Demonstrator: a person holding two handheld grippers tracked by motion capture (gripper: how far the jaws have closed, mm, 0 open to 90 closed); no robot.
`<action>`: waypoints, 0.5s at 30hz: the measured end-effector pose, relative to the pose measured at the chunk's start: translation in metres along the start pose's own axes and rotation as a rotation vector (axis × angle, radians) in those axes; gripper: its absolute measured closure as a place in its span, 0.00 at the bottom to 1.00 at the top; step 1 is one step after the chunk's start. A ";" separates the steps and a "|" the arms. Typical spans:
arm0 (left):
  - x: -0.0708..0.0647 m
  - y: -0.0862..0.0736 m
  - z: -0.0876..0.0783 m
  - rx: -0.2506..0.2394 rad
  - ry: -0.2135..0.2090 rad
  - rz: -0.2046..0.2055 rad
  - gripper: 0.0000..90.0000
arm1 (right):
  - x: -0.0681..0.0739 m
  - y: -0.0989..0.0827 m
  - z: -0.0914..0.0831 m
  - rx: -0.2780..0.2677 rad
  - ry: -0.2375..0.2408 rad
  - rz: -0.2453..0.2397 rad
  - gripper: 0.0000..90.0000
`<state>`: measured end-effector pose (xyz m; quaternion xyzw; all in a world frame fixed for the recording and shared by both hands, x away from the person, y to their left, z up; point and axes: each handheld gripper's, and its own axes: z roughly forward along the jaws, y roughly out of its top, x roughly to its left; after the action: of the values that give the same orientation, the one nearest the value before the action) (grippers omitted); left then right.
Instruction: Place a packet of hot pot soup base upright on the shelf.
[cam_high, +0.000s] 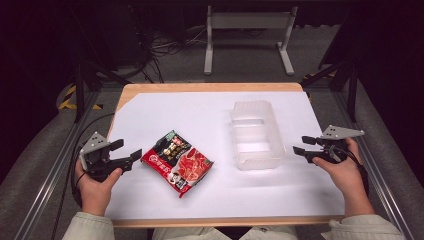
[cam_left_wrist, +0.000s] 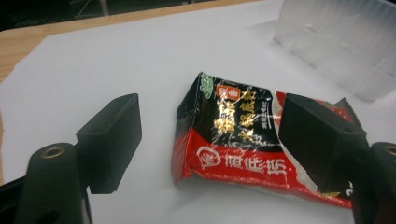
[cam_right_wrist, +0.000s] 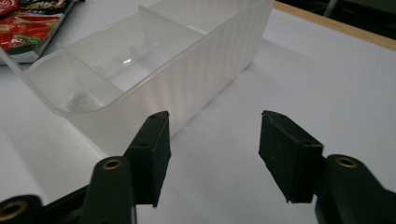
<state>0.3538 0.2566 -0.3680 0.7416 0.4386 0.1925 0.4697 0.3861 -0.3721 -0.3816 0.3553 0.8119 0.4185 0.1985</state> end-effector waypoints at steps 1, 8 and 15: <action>0.000 0.002 0.002 0.001 -0.004 -0.002 0.25 | 0.000 0.000 0.001 0.007 0.006 0.002 0.52; 0.005 0.009 0.020 0.040 -0.006 -0.007 0.23 | 0.001 -0.004 0.005 -0.015 0.009 -0.001 0.53; 0.015 0.007 0.036 0.062 -0.050 -0.067 0.22 | -0.002 -0.006 0.004 -0.016 0.018 0.047 0.52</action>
<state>0.3906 0.2488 -0.3812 0.7453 0.4570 0.1446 0.4635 0.3875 -0.3736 -0.3893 0.3689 0.8019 0.4324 0.1843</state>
